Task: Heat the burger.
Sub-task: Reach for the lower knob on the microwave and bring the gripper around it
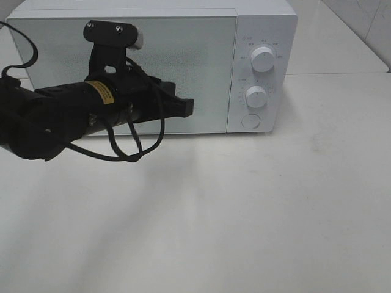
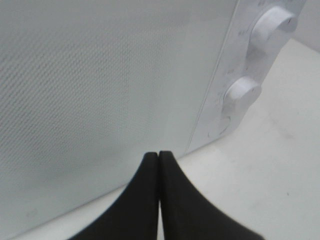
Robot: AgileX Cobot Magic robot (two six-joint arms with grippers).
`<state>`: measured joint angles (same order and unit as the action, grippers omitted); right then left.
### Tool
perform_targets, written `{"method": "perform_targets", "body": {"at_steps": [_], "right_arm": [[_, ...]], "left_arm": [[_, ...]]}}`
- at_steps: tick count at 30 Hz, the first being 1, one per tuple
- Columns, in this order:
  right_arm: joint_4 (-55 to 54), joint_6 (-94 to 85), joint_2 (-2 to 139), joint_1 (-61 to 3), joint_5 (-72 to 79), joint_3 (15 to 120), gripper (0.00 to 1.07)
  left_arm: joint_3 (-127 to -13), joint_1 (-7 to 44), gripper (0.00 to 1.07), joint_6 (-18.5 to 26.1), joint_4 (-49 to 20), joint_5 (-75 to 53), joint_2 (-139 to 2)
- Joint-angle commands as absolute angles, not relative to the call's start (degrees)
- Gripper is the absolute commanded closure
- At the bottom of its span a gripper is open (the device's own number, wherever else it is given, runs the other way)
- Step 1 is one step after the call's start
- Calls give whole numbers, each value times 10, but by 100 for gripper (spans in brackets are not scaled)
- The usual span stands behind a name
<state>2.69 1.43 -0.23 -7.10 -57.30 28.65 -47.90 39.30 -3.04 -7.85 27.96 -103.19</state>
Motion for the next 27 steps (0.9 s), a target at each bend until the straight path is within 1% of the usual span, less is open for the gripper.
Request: {"method": "perform_targets", "body": {"at_steps": [1, 2, 3, 4, 5, 6, 7, 8, 9, 10, 11, 14, 16, 18, 19, 21, 22, 23, 25, 27], "right_arm": [[26, 14, -19, -68, -570, 285, 43], [26, 14, -19, -68, -570, 285, 43], [26, 14, -19, -68, -570, 285, 43], [26, 14, -19, -68, -570, 285, 43], [26, 14, -19, -68, -570, 285, 43], [26, 14, -19, -68, -570, 285, 43], [26, 14, -19, -68, -570, 285, 43], [26, 14, -19, -68, -570, 285, 43], [26, 14, -19, -68, -570, 285, 43], [26, 14, -19, -68, -570, 285, 43], [26, 14, -19, -68, -570, 285, 43], [26, 14, -19, -68, -570, 285, 43], [26, 14, -19, -68, -570, 285, 43], [26, 14, -19, -68, -570, 285, 43], [26, 14, -19, -68, -570, 285, 43], [26, 14, -19, -68, -570, 285, 43], [26, 14, -19, -68, -570, 285, 43], [26, 14, -19, -68, -570, 285, 43], [26, 14, -19, -68, -570, 285, 43], [26, 14, -19, -68, -570, 285, 43]], "left_arm": [[-469, 397, 102, -33, -95, 234, -1011], [-468, 397, 95, -33, -100, 208, -1006], [-468, 397, 95, -33, -100, 208, -1006], [-468, 397, 76, -33, -101, 147, -998], [-468, 397, 63, -33, -101, 119, -992], [-468, 397, 63, -33, -101, 119, -992], [-468, 397, 37, -33, -101, 69, -984], [-468, 397, 26, -33, -101, 46, -978], [-468, 397, 26, -33, -101, 46, -978], [-468, 397, 6, -33, -101, -10, -965], [-468, 397, 6, -32, -99, -60, -953], [-468, 397, 7, -32, -99, -79, -949], [-468, 397, 7, -32, -97, -150, -927], [-468, 397, 7, -32, -97, -168, -922], [-468, 397, 7, -32, -93, -210, -910], [-468, 397, 7, -32, -92, -227, -905], [-468, 397, 7, -32, -91, -266, -893], [-468, 397, 7, -32, -91, -266, -893], [-468, 397, 7, -32, -85, -319, -871], [-468, 397, 7, -34, -83, -332, -864]]}}
